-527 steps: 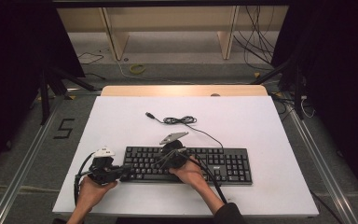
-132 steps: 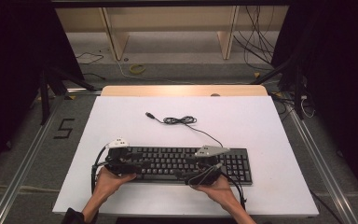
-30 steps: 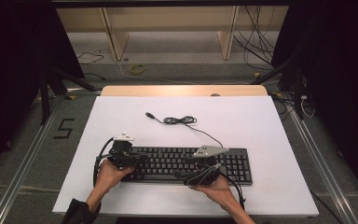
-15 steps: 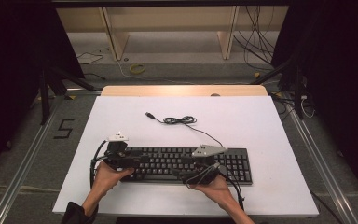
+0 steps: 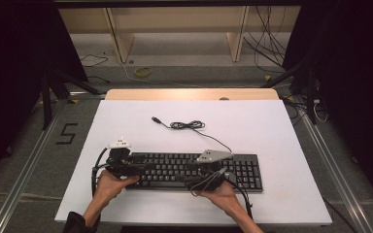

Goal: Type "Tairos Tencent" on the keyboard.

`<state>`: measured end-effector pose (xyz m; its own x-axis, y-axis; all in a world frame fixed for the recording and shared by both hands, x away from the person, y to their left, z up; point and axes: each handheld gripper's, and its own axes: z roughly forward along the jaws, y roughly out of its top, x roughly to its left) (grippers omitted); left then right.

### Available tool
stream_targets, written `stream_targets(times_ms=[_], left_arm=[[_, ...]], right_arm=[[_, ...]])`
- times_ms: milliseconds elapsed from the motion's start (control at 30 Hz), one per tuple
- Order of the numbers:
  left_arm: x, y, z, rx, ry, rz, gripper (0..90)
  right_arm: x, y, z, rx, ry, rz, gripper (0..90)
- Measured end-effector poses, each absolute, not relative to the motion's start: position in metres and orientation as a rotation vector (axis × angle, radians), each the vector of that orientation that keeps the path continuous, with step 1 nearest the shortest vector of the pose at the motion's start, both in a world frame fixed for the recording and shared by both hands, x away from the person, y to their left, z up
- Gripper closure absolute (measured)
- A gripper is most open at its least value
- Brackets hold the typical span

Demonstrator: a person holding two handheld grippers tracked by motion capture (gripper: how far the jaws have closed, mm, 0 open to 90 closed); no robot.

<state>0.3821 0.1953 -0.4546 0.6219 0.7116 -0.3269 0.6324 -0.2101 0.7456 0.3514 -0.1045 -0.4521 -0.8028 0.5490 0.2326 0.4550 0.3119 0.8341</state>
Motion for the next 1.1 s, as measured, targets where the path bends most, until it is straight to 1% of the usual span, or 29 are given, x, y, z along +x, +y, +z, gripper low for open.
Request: stream_targets(times_ms=[433,733,833,1100], left_arm=[[0.378,0.198,-0.452,1.887,1.057,0.128,34.8],[0.375,0.201,-0.449,1.86,1.053,0.131,34.5],[0.374,0.202,-0.449,1.856,1.053,0.131,34.4],[0.372,0.203,-0.447,1.844,1.048,0.138,33.8]], right_arm=[[0.353,-0.099,-0.451,0.931,2.47,1.51,42.8],[0.354,-0.096,-0.452,0.926,2.471,1.504,45.5],[0.355,-0.095,-0.451,0.923,2.471,1.498,47.6],[0.359,-0.09,-0.453,0.907,2.483,1.462,59.7]])
